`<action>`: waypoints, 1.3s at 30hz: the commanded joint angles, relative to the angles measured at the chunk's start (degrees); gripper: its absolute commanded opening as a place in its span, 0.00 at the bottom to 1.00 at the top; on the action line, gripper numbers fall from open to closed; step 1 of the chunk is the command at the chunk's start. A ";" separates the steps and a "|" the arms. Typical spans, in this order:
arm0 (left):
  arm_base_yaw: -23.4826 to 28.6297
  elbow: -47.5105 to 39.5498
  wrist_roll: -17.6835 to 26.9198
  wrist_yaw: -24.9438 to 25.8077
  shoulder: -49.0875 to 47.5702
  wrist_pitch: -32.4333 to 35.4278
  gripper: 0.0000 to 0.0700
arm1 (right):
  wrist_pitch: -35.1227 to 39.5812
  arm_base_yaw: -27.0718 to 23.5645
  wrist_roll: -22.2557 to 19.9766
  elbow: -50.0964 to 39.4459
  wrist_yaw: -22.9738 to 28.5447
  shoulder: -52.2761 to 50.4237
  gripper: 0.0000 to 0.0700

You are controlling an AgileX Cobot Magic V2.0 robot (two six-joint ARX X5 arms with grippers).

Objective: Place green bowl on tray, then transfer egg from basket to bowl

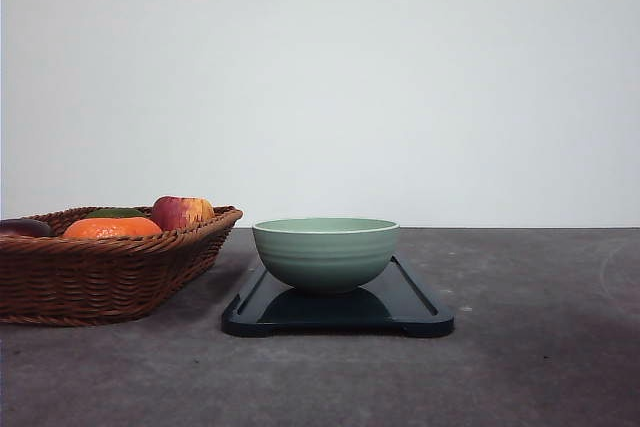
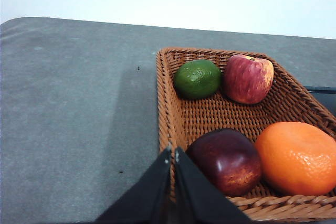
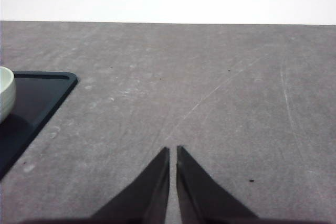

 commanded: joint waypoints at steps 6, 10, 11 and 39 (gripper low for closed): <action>-0.04 -1.08 0.00 -0.04 -0.09 -0.28 0.00 | 0.57 -0.07 0.61 -0.24 0.02 -0.02 0.02; -0.04 -1.08 0.00 -0.03 -0.09 -0.28 0.00 | 0.55 -0.07 0.62 -0.24 0.02 -0.02 0.02; -0.04 -1.08 0.00 -0.03 -0.09 -0.28 0.00 | 0.55 -0.07 0.63 -0.24 0.02 -0.02 0.02; -0.04 -1.08 0.00 -0.04 -0.09 -0.28 0.00 | 0.57 -0.07 0.61 -0.24 0.02 -0.02 0.02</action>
